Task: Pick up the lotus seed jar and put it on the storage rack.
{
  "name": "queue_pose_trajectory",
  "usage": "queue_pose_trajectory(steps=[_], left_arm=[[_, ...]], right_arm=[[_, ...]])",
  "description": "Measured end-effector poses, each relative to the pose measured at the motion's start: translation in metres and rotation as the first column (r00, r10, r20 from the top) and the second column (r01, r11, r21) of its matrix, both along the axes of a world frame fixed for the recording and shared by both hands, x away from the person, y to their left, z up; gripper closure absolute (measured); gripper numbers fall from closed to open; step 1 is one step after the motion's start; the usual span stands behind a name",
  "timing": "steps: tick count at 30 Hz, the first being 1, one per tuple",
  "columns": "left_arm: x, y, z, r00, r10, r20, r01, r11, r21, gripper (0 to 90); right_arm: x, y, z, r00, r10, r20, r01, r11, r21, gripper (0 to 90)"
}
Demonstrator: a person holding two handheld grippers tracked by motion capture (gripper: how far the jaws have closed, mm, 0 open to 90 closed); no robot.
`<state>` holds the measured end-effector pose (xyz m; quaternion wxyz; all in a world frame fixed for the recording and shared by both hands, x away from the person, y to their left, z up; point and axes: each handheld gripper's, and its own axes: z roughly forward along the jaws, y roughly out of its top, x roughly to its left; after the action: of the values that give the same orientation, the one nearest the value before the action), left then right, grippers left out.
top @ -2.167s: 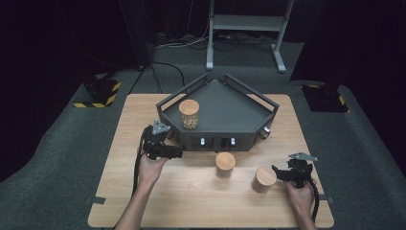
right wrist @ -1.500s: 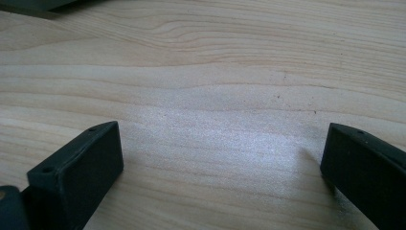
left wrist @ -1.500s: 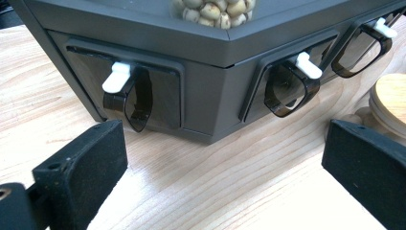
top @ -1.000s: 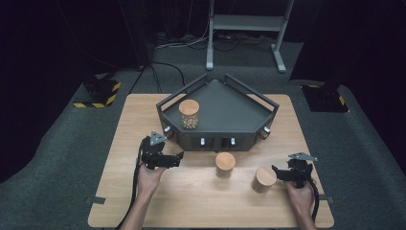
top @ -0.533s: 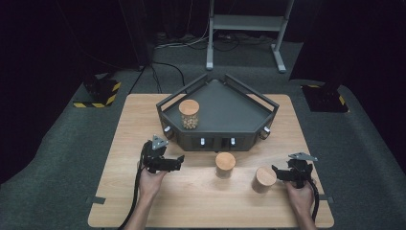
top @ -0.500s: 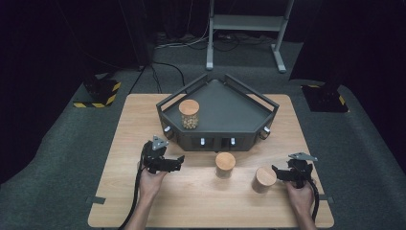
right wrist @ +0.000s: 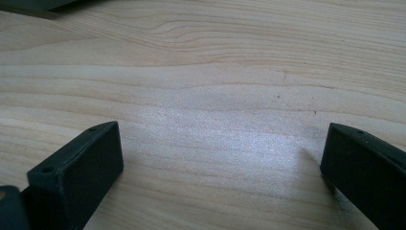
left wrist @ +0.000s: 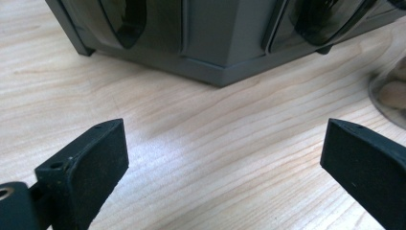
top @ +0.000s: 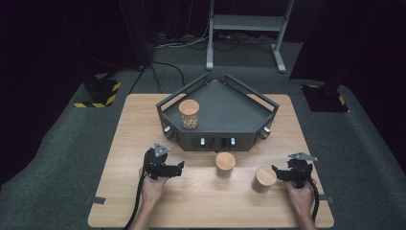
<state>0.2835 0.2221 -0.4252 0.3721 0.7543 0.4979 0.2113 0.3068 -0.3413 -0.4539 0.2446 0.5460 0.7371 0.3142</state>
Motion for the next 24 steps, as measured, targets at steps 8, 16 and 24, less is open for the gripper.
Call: queue_pose_trajectory(steps=[8,16,24], left_arm=[[-0.005,-0.004,-0.018,0.9998,0.018,0.002,-0.018,0.9996,-0.020,4.2],[-0.003,-0.004,-0.026,0.9992,0.038,-0.015,-0.038,0.9989,-0.028,4.1],[-0.002,-0.011,-0.033,0.9982,0.054,-0.026,-0.054,0.9985,-0.003,4.1]], right_arm=[[0.000,0.000,0.000,1.0000,0.001,0.000,-0.001,1.0000,0.000,0.3],[0.000,0.000,0.000,1.0000,0.000,0.000,0.000,1.0000,0.000,0.3],[0.000,0.000,0.000,1.0000,0.001,0.000,-0.001,1.0000,-0.002,0.3]])
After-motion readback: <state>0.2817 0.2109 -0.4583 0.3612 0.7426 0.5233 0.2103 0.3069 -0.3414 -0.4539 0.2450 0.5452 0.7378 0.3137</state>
